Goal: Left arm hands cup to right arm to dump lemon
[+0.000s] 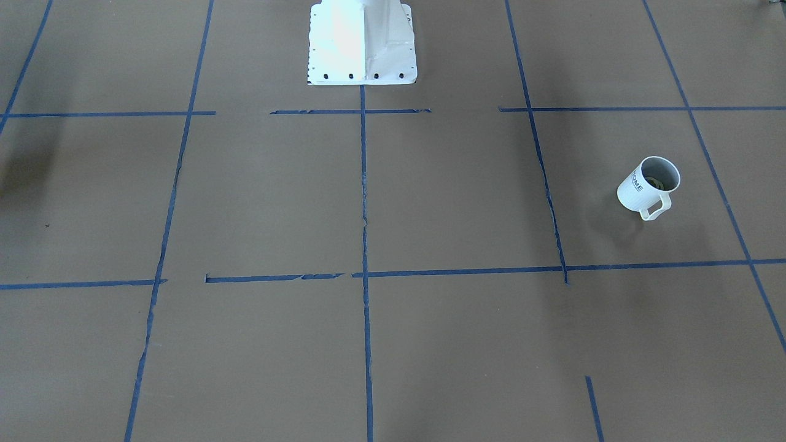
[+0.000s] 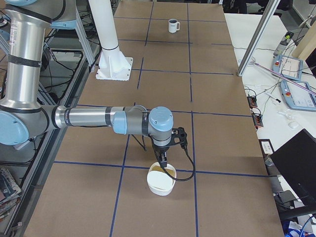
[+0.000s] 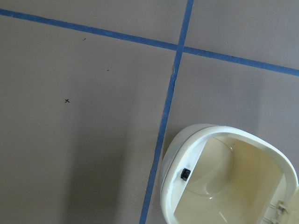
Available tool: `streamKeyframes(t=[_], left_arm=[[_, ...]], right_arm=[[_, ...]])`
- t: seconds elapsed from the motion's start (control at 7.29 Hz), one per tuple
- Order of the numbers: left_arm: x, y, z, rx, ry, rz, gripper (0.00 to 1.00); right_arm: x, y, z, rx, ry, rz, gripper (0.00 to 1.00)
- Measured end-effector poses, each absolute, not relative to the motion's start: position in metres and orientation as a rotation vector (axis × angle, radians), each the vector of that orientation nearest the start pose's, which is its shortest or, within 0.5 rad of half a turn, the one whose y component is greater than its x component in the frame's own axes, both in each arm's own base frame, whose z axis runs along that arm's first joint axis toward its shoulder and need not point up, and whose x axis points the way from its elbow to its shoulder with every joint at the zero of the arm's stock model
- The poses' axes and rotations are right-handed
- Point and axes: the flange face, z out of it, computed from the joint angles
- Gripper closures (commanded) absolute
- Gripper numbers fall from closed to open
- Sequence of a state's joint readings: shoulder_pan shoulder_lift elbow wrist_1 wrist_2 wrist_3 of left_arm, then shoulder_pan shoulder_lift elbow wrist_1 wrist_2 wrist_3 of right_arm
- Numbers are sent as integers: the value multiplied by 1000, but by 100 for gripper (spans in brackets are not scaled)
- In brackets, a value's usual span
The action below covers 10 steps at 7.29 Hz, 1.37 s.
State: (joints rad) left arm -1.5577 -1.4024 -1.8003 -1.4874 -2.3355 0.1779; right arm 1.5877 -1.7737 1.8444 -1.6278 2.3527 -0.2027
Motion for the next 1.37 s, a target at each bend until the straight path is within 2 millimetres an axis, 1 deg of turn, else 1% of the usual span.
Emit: streamKeyframes(t=[0.41,0.69,0.82,0.96,1.24,1.37], left_arm=[[-57,-447,596,162,767,222,0],[-55,-450,586,195,787,237,0],[-50,-450,581,185,795,217,0],[-33,-451,574,154,803,177,0],[28,-454,558,86,804,93,0],[57,-452,555,69,806,53,0]], right_arm=[[70,-408,617,103,-777,-179,0],[70,-408,618,102,-777,-178,0],[70,-408,618,101,-777,-177,0],[70,-408,618,100,-778,-177,0],[69,-408,618,100,-780,-178,0],[69,-408,618,100,-780,-178,0]])
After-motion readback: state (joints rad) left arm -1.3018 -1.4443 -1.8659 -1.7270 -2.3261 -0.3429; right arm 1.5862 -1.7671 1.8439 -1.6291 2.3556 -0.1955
